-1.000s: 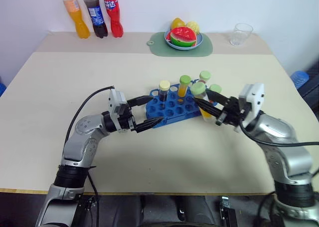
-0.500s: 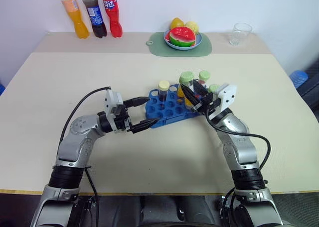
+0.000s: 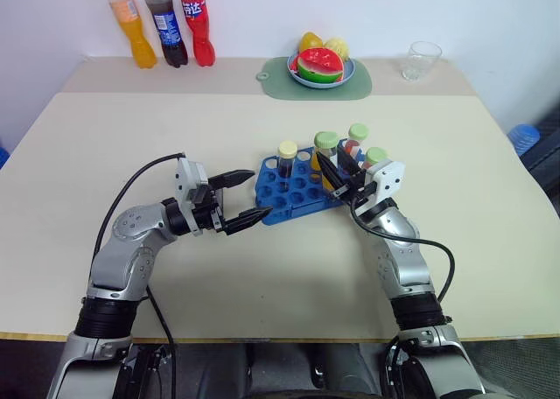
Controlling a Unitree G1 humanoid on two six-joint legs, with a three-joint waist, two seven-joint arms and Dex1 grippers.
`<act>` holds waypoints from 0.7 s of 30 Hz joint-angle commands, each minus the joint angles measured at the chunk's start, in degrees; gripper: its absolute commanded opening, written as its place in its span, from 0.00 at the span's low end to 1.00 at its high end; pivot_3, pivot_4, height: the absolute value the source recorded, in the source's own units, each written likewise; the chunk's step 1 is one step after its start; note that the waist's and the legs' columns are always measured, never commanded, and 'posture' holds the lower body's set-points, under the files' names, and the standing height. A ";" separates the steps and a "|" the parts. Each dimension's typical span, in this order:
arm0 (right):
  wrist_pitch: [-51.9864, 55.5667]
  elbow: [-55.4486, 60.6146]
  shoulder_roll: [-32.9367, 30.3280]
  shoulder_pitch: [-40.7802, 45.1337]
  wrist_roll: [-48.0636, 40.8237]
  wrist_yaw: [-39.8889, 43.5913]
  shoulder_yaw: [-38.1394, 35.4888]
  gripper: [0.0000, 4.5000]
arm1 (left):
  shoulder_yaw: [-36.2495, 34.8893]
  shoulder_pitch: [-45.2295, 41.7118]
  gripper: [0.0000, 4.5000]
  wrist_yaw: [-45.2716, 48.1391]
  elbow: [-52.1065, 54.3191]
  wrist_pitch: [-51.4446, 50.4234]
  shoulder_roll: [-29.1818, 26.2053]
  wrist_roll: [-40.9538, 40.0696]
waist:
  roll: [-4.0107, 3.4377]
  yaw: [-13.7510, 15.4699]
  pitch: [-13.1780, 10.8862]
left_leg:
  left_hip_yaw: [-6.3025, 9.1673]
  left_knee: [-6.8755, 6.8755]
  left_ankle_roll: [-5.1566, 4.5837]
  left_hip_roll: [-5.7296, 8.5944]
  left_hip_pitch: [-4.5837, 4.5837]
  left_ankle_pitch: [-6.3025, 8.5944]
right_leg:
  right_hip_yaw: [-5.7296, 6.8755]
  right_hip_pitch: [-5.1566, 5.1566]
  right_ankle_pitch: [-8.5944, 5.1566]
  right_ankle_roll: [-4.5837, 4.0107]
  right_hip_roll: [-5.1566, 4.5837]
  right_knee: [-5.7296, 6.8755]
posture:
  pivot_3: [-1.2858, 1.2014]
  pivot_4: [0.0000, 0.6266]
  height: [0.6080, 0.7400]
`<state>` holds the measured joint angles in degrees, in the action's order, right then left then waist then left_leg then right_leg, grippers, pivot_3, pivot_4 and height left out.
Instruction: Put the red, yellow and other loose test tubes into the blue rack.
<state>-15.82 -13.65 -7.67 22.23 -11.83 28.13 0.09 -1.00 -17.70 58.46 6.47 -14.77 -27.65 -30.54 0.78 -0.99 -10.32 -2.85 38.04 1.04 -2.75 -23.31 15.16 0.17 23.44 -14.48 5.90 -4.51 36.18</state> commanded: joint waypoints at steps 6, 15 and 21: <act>-1.64 1.45 -0.89 -3.18 1.17 0.46 0.27 0.73 | -2.55 0.87 1.00 -1.50 2.88 -1.71 -0.86 -2.20 | -0.02 0.03 -0.01 | 0.00 -0.02 0.01 -0.01 -0.01 -0.01 | 0.00 0.02 0.01 0.02 0.00 0.02 | 0.52 0.24 1.00; 5.36 15.60 -8.44 -11.02 2.61 2.11 0.34 0.99 | -5.57 0.99 1.00 -10.39 5.39 -6.52 1.34 -4.64 | -0.03 0.34 -0.02 | 0.02 -0.05 0.01 0.00 -0.06 0.00 | 0.01 0.05 0.02 0.05 -0.03 0.00 | 0.52 0.24 1.00; 17.51 31.79 -20.77 -24.39 -3.08 9.58 -2.44 0.99 | -9.89 2.19 1.00 -29.59 14.21 -20.97 0.47 -4.17 | 0.00 0.37 -0.01 | 0.05 -0.06 0.00 0.02 -0.06 0.00 | 0.01 0.03 0.02 0.06 -0.06 -0.04 | 0.52 0.24 1.00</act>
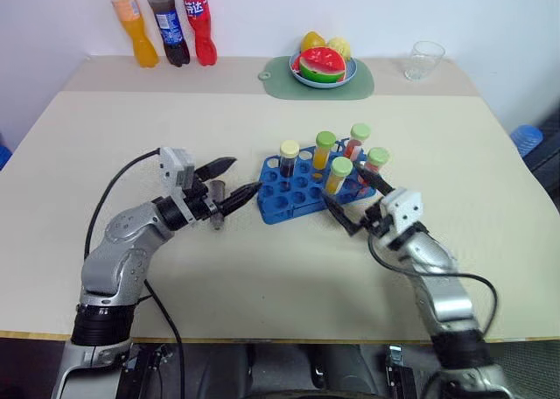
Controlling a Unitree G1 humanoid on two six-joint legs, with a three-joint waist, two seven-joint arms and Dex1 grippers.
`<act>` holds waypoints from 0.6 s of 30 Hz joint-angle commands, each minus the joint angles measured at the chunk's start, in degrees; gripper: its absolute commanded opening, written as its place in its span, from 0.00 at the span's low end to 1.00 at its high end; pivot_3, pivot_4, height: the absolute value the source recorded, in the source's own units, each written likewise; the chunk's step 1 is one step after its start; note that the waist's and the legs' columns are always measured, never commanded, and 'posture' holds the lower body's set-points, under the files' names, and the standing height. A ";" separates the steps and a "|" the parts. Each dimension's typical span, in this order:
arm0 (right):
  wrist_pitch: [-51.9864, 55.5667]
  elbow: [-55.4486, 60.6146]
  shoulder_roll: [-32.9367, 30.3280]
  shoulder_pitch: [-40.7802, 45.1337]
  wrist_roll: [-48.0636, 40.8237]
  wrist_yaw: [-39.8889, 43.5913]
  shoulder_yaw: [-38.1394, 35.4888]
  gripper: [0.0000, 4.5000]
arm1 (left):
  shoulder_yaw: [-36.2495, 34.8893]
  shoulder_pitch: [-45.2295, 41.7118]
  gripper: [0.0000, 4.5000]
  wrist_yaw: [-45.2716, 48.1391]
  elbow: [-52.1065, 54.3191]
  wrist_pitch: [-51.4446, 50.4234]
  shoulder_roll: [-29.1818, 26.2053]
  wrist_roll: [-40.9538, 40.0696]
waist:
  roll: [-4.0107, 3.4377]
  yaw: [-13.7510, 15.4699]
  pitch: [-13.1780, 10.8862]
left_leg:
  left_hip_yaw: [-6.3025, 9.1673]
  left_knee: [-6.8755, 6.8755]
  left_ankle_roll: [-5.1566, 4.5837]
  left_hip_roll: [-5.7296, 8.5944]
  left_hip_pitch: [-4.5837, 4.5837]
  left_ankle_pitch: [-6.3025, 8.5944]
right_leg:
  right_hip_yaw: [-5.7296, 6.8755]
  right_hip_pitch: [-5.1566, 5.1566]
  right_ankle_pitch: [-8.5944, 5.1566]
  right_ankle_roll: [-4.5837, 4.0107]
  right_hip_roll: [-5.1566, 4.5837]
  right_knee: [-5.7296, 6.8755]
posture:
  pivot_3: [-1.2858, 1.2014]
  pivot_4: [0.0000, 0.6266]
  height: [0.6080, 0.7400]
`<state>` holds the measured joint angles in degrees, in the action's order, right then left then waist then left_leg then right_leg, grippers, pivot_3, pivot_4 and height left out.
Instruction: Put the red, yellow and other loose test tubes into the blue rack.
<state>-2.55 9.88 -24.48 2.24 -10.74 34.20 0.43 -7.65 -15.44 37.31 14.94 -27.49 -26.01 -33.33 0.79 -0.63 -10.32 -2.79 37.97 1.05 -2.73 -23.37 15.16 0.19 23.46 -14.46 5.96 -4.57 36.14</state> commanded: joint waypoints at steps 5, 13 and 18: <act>10.93 16.63 -13.25 -10.88 -12.55 10.09 -9.92 0.99 | -8.83 -7.89 1.00 -23.76 9.53 -42.74 -4.48 -8.88 | 0.04 -0.12 -0.04 | 0.01 0.03 0.00 -0.01 0.04 0.00 | 0.00 -0.03 -0.06 -0.09 0.03 0.00 | 0.52 0.24 1.00; 22.09 22.87 -23.73 -4.62 -24.18 17.71 -13.26 0.99 | -17.39 -19.73 1.00 -38.69 -0.60 -65.01 -5.60 -24.06 | 0.32 -0.23 -0.16 | 0.10 0.02 0.01 0.01 0.10 -0.01 | 0.00 -0.06 -0.03 0.10 0.08 0.03 | 0.52 0.24 1.00; 24.68 22.20 -24.91 -0.28 -25.53 19.32 -12.28 0.99 | -15.68 -23.91 1.00 -58.31 -14.09 -65.01 -5.92 -39.92 | 0.42 0.34 -0.20 | 0.20 -0.01 0.01 0.02 0.03 -0.01 | 0.07 -0.03 -0.02 0.10 0.04 0.07 | 0.52 0.24 1.00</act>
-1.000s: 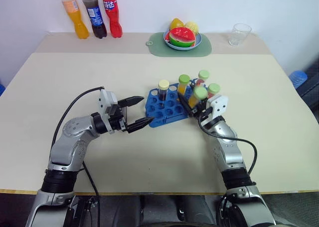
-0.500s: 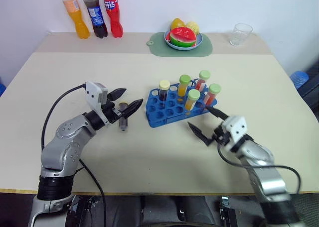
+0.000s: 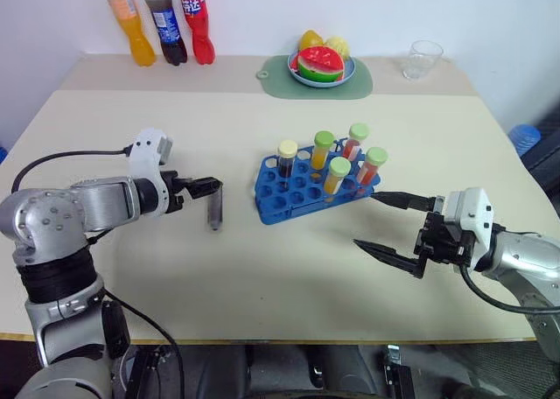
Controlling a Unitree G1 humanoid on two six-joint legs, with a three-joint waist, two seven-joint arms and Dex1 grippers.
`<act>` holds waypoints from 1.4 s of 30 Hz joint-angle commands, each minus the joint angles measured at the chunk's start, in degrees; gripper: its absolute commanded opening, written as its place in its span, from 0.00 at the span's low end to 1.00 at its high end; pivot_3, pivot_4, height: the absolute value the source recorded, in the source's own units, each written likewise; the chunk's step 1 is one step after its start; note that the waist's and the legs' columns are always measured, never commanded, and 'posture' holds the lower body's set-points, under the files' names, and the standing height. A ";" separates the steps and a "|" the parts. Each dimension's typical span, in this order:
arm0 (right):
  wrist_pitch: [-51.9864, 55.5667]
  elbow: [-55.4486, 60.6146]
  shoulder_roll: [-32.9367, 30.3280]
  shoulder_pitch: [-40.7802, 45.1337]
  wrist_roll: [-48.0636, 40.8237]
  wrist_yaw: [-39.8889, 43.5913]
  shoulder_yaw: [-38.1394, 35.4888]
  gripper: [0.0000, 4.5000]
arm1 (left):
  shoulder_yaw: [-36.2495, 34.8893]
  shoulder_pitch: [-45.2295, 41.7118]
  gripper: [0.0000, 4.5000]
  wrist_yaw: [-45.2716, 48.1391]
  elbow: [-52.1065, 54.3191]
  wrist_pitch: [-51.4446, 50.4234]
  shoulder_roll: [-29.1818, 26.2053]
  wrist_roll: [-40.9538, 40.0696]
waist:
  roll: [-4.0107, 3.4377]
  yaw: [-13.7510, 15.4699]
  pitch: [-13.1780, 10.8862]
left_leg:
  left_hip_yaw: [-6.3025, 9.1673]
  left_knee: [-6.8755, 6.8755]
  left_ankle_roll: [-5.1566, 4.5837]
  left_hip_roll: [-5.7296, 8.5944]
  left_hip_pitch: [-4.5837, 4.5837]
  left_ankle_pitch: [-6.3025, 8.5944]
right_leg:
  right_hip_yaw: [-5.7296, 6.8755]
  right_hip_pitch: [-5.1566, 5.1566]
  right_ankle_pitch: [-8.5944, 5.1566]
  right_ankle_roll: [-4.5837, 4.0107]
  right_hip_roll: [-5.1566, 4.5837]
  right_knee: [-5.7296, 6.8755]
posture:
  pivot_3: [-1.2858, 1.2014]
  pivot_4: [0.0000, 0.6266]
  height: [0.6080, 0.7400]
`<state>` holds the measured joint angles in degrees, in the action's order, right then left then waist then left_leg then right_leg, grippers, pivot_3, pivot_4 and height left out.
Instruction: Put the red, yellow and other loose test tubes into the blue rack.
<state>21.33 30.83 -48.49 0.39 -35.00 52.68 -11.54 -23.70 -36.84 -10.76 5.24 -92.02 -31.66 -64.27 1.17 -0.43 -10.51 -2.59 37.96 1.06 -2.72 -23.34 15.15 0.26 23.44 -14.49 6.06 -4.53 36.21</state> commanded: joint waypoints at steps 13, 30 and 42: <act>1.71 2.15 -0.52 2.88 0.46 0.80 -0.98 0.99 | 6.05 -12.14 1.00 -47.73 -22.94 4.62 3.55 -34.65 | 0.17 1.10 -0.04 | -0.02 0.12 0.07 0.13 -0.04 -0.04 | 0.00 -0.03 0.02 0.01 -0.14 -0.01 | 0.52 0.24 1.00; 2.49 5.68 -0.26 -1.03 0.37 -3.22 -2.66 1.00 | 17.46 -21.46 0.38 -56.20 -42.59 8.86 4.39 -37.27 | 0.18 1.17 -0.03 | -0.03 0.11 0.16 0.22 -0.04 -0.09 | 0.01 -0.05 0.01 -0.01 -0.15 -0.06 | 0.52 0.24 1.00; 0.98 1.86 1.11 1.13 2.40 -3.04 -0.77 1.00 | 16.15 -10.57 0.19 -37.41 -18.13 6.52 -4.51 -37.89 | 0.18 0.65 -0.03 | -0.02 0.06 0.33 0.19 -0.04 -0.18 | 0.00 0.00 0.01 -0.01 -0.14 -0.02 | 0.52 0.24 1.00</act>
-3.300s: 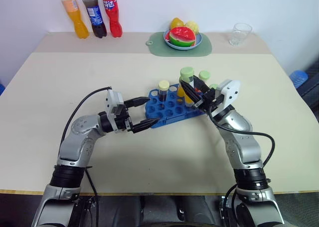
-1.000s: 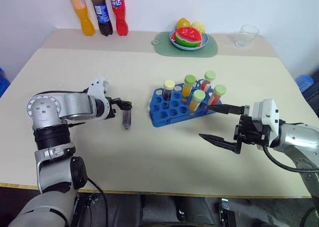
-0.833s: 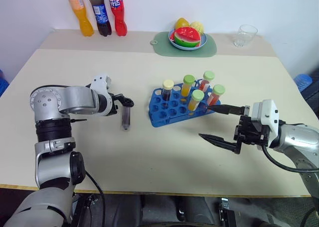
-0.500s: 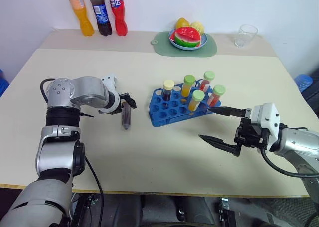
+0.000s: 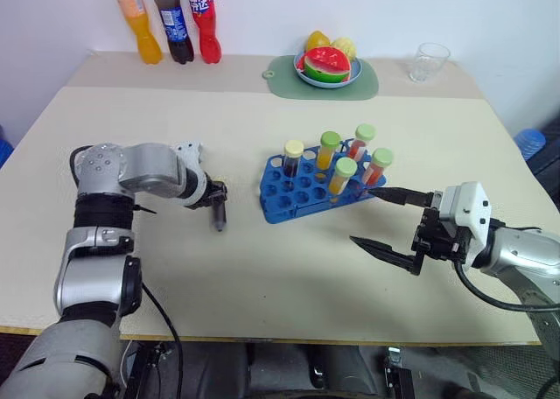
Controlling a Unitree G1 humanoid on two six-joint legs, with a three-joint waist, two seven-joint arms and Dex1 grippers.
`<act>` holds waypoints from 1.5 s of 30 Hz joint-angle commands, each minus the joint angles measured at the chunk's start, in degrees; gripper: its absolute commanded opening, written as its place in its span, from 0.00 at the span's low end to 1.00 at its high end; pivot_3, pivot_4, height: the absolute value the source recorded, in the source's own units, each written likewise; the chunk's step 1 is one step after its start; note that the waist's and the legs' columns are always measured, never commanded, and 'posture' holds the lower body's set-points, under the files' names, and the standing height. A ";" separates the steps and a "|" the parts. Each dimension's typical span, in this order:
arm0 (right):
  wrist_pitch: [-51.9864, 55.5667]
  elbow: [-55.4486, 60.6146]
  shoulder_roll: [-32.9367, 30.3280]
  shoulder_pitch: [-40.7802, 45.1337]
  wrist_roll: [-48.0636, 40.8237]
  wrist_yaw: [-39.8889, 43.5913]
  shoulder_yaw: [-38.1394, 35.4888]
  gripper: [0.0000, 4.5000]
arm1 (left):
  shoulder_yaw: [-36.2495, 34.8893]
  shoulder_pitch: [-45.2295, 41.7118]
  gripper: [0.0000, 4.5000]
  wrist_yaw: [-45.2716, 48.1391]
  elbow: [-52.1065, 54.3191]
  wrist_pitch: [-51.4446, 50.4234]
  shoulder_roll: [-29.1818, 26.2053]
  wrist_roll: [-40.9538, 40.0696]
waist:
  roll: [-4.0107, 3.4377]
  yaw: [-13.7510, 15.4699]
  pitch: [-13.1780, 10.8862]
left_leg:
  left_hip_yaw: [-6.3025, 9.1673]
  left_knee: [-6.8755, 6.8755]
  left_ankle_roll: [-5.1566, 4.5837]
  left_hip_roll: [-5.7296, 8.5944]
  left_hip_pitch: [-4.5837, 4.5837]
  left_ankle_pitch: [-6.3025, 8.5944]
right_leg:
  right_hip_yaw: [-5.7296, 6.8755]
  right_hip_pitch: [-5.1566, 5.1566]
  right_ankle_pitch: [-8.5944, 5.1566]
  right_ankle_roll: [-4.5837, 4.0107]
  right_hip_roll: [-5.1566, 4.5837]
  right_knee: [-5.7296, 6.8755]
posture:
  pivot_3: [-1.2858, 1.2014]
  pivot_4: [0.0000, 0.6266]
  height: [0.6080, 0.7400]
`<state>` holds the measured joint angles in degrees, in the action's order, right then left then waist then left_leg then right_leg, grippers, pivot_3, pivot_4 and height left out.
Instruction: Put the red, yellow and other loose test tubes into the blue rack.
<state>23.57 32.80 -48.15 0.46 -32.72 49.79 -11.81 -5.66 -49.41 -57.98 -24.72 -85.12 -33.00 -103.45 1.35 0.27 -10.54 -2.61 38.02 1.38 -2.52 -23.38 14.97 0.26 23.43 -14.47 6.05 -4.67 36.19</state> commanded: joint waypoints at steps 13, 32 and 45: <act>-1.06 2.33 5.23 -0.98 2.22 -5.85 -0.39 1.00 | 1.22 19.99 0.19 101.22 39.29 46.75 -1.83 46.35 | -0.10 0.81 0.04 | -0.13 -0.02 -0.01 0.00 -0.07 0.02 | 0.00 -0.03 -0.12 -0.33 -0.07 -0.21 | 0.52 0.24 1.00; -1.97 14.41 14.76 -19.53 6.59 -19.46 -5.43 1.00 | 15.03 9.01 0.19 118.57 -2.17 88.69 20.91 82.85 | -0.09 0.40 0.06 | -0.09 0.10 -0.31 -0.02 -0.13 0.17 | -0.02 -0.03 -0.09 -0.29 0.03 -0.25 | 0.52 0.24 1.00; -2.68 14.63 15.88 -20.15 7.73 -20.63 -5.40 1.00 | 12.96 7.40 0.19 118.89 -8.90 89.74 23.37 85.45 | -0.08 0.55 0.07 | -0.06 0.13 -0.34 -0.04 -0.11 0.18 | -0.01 -0.06 -0.09 -0.29 0.03 -0.22 | 0.52 0.24 1.00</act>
<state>22.13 45.43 -32.61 -20.05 -24.99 29.46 -16.23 8.52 -40.96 60.92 -33.46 6.37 -9.96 -17.01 1.27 0.82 -10.47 -2.68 38.15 1.05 -2.57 -23.49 15.16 0.25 23.36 -14.57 5.76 -4.64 35.97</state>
